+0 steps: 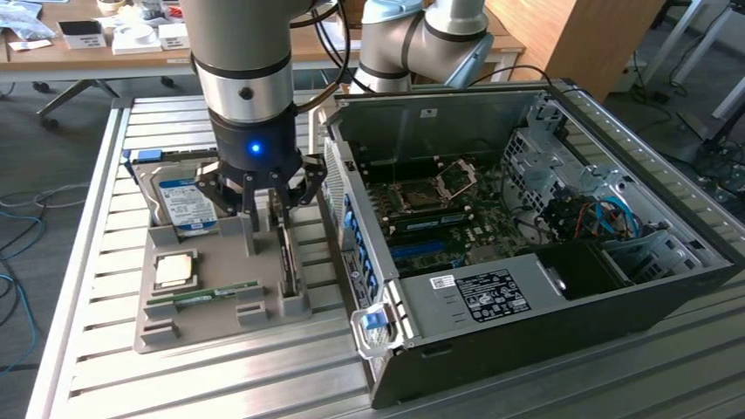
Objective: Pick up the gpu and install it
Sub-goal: 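Pick up the gpu and move the gpu toward the slot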
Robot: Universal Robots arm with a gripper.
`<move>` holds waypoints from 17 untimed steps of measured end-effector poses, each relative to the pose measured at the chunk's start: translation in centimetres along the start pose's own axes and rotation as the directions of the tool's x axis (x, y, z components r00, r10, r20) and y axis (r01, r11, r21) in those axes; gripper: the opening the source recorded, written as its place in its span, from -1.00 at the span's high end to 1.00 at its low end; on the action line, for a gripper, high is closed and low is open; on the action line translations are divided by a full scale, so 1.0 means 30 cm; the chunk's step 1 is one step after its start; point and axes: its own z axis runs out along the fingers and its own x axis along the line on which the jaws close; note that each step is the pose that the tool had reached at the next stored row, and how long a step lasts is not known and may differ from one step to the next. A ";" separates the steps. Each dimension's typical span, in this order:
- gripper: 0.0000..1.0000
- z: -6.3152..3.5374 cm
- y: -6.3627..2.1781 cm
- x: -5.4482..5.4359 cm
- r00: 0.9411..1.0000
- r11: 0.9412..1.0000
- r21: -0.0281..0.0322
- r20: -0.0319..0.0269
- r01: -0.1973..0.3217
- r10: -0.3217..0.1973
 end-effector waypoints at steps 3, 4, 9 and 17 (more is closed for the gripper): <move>0.14 0.001 0.000 0.000 1.000 1.000 0.000 0.000 0.000 0.000; 0.14 0.002 0.000 0.000 1.000 1.000 0.000 0.000 0.000 0.000; 0.14 0.022 -0.001 0.001 1.000 1.000 0.000 0.000 0.000 0.000; 0.14 0.031 0.000 -0.016 1.000 1.000 0.001 0.000 0.000 0.000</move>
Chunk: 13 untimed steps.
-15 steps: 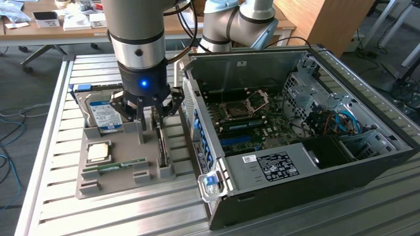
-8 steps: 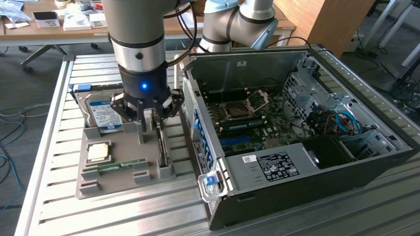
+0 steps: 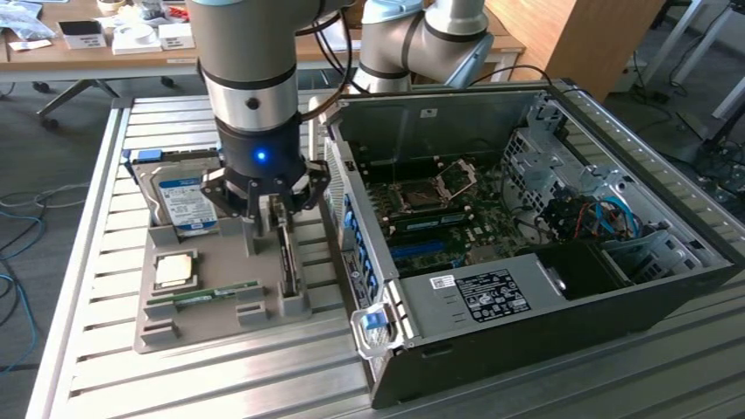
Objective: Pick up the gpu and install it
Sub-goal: 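Pick up the gpu and move the gpu toward the slot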
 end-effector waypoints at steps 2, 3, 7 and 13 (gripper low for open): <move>0.14 0.000 0.000 -0.008 1.000 1.000 0.001 0.000 0.000 0.000; 0.14 0.001 0.001 -0.012 1.000 1.000 0.001 -0.001 0.000 0.000; 0.14 0.001 0.001 -0.014 1.000 1.000 0.001 -0.001 0.000 0.000; 0.14 0.001 0.002 -0.023 1.000 1.000 0.001 -0.001 0.000 0.000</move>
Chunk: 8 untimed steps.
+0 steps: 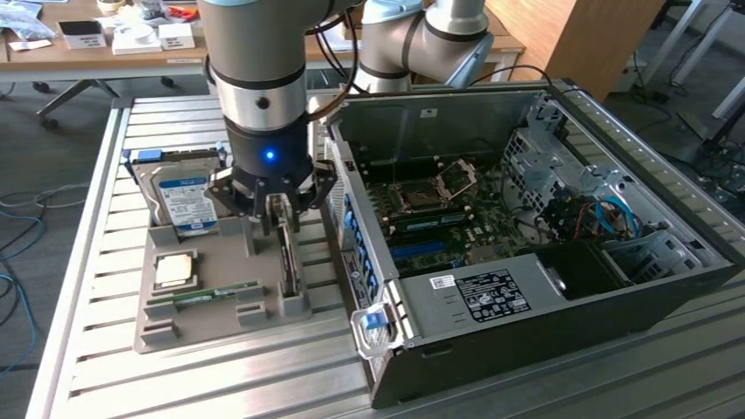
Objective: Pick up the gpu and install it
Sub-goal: 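Pick up the gpu and move the gpu toward the slot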
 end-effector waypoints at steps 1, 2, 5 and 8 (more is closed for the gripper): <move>0.14 0.000 0.000 0.000 1.000 1.000 0.000 0.000 0.000 0.000; 0.14 0.000 0.000 0.000 1.000 1.000 0.000 0.000 0.000 0.000; 0.14 0.000 0.000 0.000 1.000 1.000 0.000 0.000 0.000 0.000; 0.14 0.006 0.000 0.000 1.000 1.000 0.000 0.000 0.000 0.000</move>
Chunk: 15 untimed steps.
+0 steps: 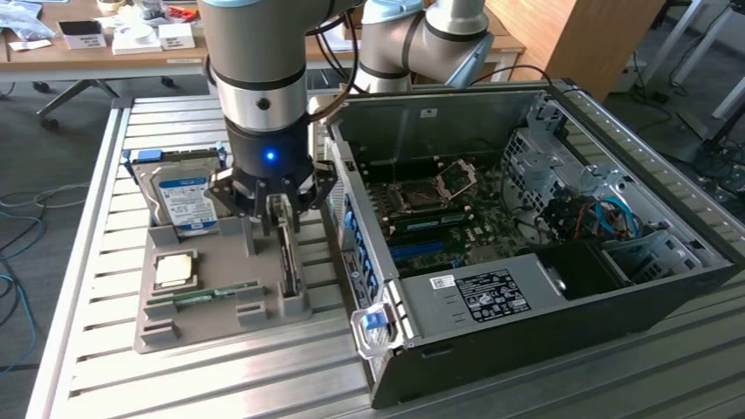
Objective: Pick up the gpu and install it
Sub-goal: 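Pick up the gpu and move the gpu toward the slot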
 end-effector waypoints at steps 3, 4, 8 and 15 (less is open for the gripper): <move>0.14 0.011 -0.001 0.000 1.000 1.000 0.000 0.000 0.000 0.000; 0.14 0.014 -0.001 0.000 1.000 1.000 0.000 0.000 0.000 0.000; 0.14 0.017 -0.001 0.001 1.000 1.000 0.000 0.000 0.000 0.000; 0.14 0.018 -0.001 0.001 1.000 1.000 0.000 0.000 0.000 0.000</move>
